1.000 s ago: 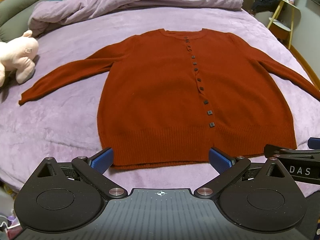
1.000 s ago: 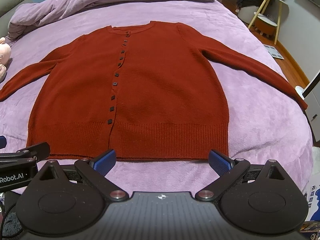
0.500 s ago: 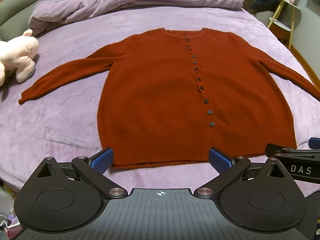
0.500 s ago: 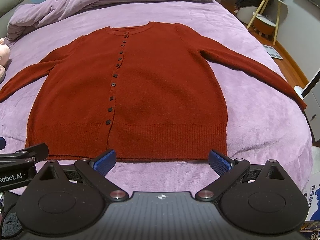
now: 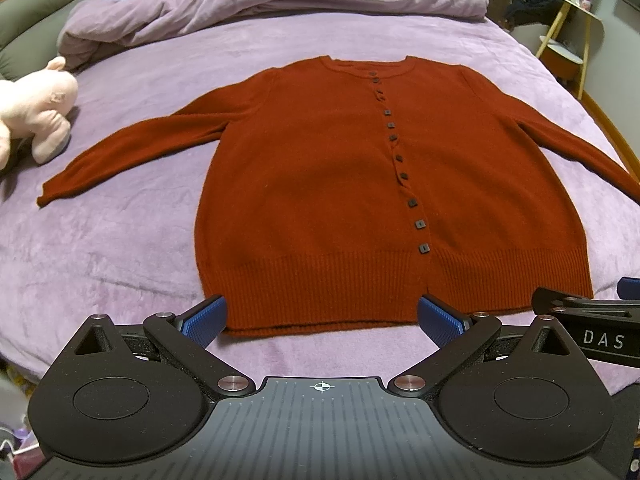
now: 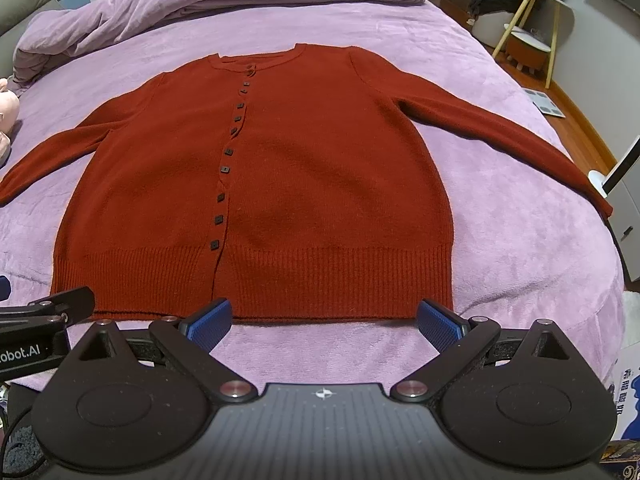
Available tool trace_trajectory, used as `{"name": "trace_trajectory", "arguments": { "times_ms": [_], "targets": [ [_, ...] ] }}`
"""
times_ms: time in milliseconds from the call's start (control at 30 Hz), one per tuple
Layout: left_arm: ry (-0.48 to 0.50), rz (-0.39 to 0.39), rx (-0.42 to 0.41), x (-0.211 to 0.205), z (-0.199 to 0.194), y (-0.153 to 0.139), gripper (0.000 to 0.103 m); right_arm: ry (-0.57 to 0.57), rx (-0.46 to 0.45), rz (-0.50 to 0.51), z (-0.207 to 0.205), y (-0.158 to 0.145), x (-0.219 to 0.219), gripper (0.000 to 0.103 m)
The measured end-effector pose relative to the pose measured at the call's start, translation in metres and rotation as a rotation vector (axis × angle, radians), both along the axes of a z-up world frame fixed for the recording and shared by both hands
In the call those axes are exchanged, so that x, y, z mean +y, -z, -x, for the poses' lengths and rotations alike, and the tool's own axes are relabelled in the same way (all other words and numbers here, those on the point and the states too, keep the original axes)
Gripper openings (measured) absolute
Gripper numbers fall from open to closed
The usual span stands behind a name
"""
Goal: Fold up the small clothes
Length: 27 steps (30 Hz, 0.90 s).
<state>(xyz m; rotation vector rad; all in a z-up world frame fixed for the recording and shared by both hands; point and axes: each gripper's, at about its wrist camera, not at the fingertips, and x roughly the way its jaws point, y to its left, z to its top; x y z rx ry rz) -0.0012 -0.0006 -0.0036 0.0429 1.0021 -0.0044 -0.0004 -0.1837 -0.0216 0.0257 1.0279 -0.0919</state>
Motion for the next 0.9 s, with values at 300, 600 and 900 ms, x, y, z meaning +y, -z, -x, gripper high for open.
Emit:
{"name": "trace_trajectory", "arguments": {
  "times_ms": [300,600,900],
  "targets": [
    [-0.001,-0.001,0.001,-0.0003,-0.0002,-0.0003,0.103,0.005,-0.001,-0.004,0.0001,0.0009,-0.0012,0.099],
    [-0.006,0.005,0.001,-0.0004,0.0006,-0.0009,0.103,0.020,0.001,-0.023,0.0003,0.0023,-0.0073,0.099],
    [-0.008,0.006,0.004,0.0002,0.0009,-0.0012,0.103,0.020,0.009,-0.032,0.0009,0.0039,-0.0094,0.099]
  ]
}}
